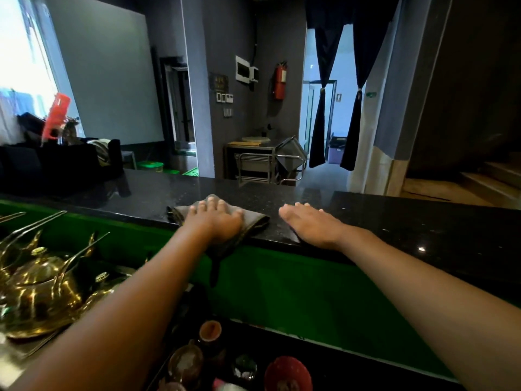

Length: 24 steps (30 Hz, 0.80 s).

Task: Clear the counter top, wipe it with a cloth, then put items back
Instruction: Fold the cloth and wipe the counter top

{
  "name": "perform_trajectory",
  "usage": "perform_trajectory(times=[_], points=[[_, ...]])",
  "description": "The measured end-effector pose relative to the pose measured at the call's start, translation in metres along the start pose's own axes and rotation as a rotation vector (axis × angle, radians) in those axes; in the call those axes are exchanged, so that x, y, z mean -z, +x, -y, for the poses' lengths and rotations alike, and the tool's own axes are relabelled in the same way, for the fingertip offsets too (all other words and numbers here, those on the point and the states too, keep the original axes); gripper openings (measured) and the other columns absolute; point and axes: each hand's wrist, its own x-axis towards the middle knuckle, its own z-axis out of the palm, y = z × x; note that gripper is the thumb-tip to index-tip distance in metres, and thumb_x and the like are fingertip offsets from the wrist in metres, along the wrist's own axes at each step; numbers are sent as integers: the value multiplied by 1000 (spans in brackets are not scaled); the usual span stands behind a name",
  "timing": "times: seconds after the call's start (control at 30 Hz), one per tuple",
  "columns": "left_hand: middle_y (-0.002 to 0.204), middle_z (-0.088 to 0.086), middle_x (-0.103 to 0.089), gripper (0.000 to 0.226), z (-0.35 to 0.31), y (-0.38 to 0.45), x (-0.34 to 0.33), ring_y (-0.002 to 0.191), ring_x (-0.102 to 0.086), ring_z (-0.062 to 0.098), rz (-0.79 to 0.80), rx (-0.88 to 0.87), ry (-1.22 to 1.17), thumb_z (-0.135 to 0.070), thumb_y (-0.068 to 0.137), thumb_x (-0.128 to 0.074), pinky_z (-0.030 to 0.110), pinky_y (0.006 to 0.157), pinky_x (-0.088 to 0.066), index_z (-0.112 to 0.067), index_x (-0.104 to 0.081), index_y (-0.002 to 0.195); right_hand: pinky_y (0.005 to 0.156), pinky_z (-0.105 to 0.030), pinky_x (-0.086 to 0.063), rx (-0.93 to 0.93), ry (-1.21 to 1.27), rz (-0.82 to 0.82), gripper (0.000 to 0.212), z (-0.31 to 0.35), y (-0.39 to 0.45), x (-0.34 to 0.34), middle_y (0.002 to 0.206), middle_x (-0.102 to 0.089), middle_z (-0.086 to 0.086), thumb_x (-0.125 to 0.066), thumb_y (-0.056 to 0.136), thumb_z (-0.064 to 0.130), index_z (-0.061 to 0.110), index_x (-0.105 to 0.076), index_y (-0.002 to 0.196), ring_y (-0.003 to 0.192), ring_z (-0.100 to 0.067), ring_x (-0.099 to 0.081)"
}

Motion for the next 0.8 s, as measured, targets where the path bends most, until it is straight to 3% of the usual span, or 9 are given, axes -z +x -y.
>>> perform_trajectory(times=[0.07,0.33,0.53,0.67,0.73,0.8], points=[[163,13,2,74,42,22,4,150,-1,32,-16,68,32,-58,98,-12,48,121,-2,-11,-10,155,119,-46,-1,-11,-178,24,73,3,8,-7,163,-7,0,-17,92,70,31,-13,154,150,-18,-3],[161,18,-11,86,129,89,18,148,-14,32,-72,302,60,-60,90,-18,45,121,-14,-2,-14,153,118,-47,-3,-47,-232,32,72,0,35,-7,163,-6,5,-18,90,72,38,-12,153,149,-17,-5],[160,14,-20,96,143,126,25,146,-23,33,-30,251,60,-68,75,-17,49,118,-21,-12,-28,152,118,-48,-4,-117,-247,10,72,1,49,-8,163,-6,5,-18,89,73,40,-12,152,149,-18,-5],[161,11,-17,95,134,148,28,147,-19,32,-14,208,34,-72,77,-23,50,118,-19,-15,-27,153,118,-47,-4,-125,-231,-16,70,0,49,-10,162,-6,7,-18,89,73,42,-13,152,149,-16,-6],[162,10,-16,86,106,149,28,148,-17,32,3,123,30,-70,85,-25,52,118,-17,-18,-27,153,118,-46,-4,-125,-226,-23,66,2,49,-10,162,-7,7,-18,92,69,41,-14,152,149,-16,-6],[161,9,-19,69,64,141,26,147,-20,31,48,-67,9,-61,97,-26,51,118,-18,-19,-29,152,119,-45,-4,-119,-192,-34,59,3,50,-9,162,-9,7,-18,97,61,39,-18,152,149,-15,-7]])
